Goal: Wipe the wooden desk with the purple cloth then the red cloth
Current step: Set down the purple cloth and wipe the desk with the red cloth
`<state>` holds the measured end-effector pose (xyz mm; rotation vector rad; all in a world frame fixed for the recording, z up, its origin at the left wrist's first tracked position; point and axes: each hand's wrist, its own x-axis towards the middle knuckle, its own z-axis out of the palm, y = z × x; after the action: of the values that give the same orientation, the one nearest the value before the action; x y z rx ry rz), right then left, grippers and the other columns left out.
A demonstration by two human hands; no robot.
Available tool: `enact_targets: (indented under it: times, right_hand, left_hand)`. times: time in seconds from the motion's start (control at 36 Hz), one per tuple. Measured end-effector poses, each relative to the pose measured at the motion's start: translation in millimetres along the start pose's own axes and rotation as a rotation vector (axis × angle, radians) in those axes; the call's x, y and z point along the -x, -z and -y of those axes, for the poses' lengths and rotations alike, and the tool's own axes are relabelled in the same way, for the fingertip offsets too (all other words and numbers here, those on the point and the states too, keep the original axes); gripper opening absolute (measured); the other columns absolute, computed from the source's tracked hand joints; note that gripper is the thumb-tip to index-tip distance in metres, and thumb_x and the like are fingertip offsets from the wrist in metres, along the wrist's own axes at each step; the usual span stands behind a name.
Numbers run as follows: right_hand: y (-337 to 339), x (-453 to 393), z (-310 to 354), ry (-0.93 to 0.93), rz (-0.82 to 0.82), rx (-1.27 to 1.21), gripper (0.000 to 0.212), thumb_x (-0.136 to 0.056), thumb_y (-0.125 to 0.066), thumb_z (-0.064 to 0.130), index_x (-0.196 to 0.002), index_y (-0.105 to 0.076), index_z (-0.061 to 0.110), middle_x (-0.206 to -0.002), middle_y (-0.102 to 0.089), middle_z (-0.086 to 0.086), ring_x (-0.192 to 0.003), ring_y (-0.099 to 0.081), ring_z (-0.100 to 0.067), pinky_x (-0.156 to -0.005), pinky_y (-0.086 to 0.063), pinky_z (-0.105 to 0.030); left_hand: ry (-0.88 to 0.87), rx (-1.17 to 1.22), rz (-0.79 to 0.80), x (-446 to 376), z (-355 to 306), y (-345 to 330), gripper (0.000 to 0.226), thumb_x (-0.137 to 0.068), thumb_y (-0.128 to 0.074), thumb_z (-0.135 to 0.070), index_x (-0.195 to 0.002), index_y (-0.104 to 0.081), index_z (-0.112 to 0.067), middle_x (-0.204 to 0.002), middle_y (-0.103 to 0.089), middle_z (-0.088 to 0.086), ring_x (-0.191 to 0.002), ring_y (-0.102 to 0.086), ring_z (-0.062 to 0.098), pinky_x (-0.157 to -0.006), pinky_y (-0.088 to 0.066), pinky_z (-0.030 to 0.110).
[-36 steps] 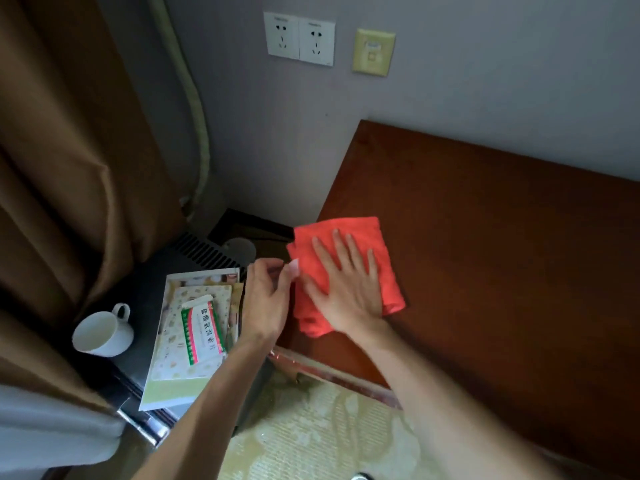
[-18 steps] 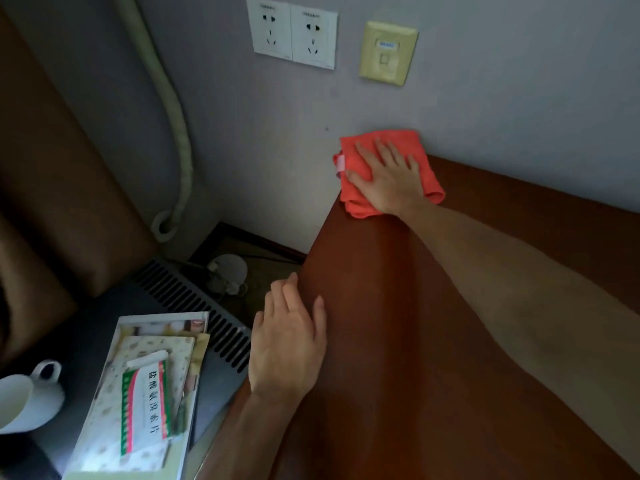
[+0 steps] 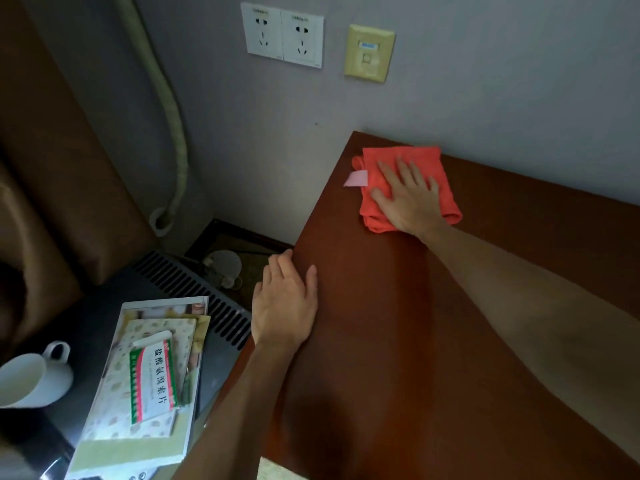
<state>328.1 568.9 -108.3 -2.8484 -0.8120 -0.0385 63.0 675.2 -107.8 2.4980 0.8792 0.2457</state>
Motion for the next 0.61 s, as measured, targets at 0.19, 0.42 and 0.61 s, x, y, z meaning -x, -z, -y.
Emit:
enact_targets:
  times: [0.19, 0.42, 0.61]
  right_hand:
    - [18.5, 173.5, 29.9, -0.028, 0.121, -0.023, 0.075, -0.089, -0.005, 0.067, -0.161, -0.005, 0.043, -0.172, -0.006, 0.002, -0.158, -0.006, -0.023, -0.123, -0.008, -0.053]
    - [70.2, 180.7, 20.1, -0.036, 0.150, -0.051, 0.069, -0.092, -0.047, 0.070, -0.150, -0.040, 0.035, -0.154, -0.036, 0.000, -0.141, -0.033, -0.027, -0.111, -0.027, -0.049]
    - [76.1, 107.1, -10.5, -0.068, 0.434, -0.187, 0.086, -0.065, -0.079, 0.073, -0.134, -0.051, 0.031, -0.128, -0.057, -0.004, -0.127, -0.052, -0.028, -0.107, -0.043, -0.042]
  left_hand:
    - [0.111, 0.294, 0.169, -1.7, 8.5, 17.2, 0.057, -0.103, -0.037, -0.048, -0.152, -0.032, -0.020, -0.154, -0.036, 0.003, -0.140, -0.038, 0.022, -0.109, -0.033, 0.041]
    - [0.232, 0.519, 0.261, 7.6, 27.0, 39.1, 0.042, -0.101, -0.052, -0.034, -0.140, -0.052, -0.020, -0.139, -0.053, 0.005, -0.123, -0.055, 0.022, -0.106, -0.042, 0.038]
    - [0.219, 0.528, 0.234, 2.3, 46.1, 42.7, 0.026, -0.103, -0.048, -0.030, -0.123, -0.062, -0.020, -0.115, -0.064, 0.001, -0.108, -0.060, 0.021, -0.092, -0.043, 0.034]
